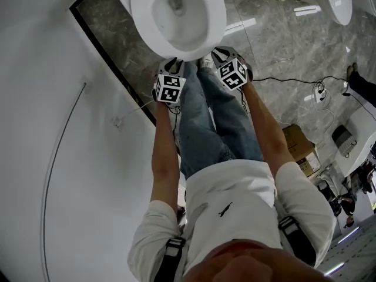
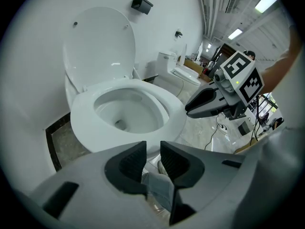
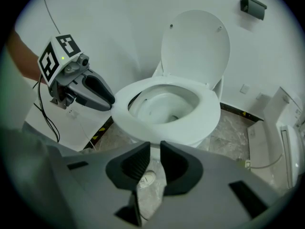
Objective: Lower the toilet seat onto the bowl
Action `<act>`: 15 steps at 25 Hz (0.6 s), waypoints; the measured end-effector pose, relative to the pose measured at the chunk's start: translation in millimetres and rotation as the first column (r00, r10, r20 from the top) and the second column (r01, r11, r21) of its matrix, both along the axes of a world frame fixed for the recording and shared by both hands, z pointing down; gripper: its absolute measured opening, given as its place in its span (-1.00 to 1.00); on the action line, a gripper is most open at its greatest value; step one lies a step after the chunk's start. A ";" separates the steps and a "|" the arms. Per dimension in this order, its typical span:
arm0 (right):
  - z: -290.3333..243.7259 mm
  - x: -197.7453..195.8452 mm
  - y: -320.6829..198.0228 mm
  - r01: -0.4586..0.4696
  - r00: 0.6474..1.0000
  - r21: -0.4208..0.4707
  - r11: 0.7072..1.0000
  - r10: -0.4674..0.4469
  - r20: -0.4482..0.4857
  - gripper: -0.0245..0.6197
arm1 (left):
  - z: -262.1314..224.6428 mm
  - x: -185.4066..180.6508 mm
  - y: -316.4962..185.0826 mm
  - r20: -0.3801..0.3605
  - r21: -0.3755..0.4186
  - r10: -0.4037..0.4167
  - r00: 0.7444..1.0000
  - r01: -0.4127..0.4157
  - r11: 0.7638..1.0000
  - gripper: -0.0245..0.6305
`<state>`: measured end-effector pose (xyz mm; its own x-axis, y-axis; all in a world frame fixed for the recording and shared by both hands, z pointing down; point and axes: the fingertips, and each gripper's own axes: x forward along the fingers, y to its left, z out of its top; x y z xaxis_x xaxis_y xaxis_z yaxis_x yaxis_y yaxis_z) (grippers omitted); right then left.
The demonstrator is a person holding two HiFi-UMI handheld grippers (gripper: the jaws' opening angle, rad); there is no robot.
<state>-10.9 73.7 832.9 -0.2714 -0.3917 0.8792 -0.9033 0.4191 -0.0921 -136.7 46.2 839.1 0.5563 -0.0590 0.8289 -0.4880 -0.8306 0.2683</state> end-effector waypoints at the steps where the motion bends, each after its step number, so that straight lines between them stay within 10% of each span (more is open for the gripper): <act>1: 3.1 -0.4 1.5 -0.001 1.000 -0.005 1.000 0.001 -0.001 -0.68 | 3.5 -0.4 1.5 0.002 -0.004 -0.002 1.000 0.002 1.000 -0.59; 15: 50.5 -0.4 5.6 -0.034 0.999 -0.053 0.998 0.035 0.001 -0.71 | 50.6 -1.0 4.1 0.028 -0.035 -0.063 0.998 0.064 0.997 -0.60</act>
